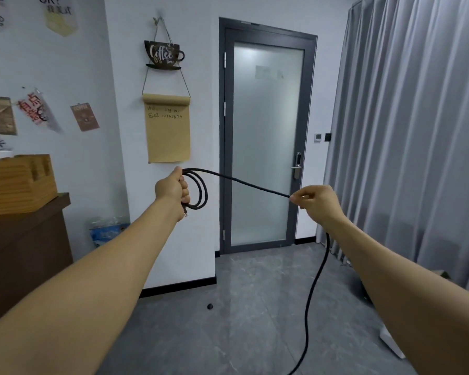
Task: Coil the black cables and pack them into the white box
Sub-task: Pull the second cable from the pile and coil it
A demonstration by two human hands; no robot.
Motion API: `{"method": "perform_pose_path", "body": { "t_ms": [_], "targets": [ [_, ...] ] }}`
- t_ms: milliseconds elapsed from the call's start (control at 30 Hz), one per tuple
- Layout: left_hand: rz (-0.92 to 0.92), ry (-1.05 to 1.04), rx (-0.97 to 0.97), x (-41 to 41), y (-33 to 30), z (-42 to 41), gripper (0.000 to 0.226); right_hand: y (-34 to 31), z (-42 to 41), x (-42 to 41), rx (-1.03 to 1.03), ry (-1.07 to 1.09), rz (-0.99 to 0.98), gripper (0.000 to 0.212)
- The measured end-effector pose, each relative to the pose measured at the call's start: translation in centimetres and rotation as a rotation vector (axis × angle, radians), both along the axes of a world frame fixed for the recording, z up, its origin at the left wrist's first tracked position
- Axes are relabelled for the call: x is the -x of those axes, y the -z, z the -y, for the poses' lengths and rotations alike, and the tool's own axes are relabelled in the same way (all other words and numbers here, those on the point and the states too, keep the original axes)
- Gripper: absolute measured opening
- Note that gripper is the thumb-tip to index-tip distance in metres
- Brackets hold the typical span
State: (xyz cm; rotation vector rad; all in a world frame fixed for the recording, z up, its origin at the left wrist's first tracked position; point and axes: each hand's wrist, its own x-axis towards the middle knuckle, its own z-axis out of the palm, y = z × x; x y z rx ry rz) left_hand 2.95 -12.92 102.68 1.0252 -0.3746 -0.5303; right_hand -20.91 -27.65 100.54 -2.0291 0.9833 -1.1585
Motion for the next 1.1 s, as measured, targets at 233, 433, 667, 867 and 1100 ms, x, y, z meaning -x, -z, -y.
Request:
{"method": "perform_pose_path", "body": {
  "t_ms": [233,433,667,867,1100],
  "targets": [
    [0.435,0.024,0.005,0.9,-1.1,1.0,0.039,-2.6,-2.9,-3.5,0.657,0.193,-0.718,0.021],
    [0.577,0.111,-0.046,1.5,-1.0,1.5,0.037,-4.7,-5.8,-4.7,0.825,-0.082,-0.906,0.023],
    [0.818,0.229,-0.232,3.4,-0.7,1.6,0.034,-6.2,-6.4,-5.1,0.616,-0.384,-0.797,0.015],
    [0.902,0.43,-0.334,5.5,-0.5,0.9,0.034,-6.9,-6.4,-4.1,0.338,-0.48,-0.49,0.016],
    [0.661,0.722,-0.275,6.5,-0.4,0.7,0.04,-7.3,-5.6,-3.1,0.22,-0.288,-0.367,0.038]
  ]
}}
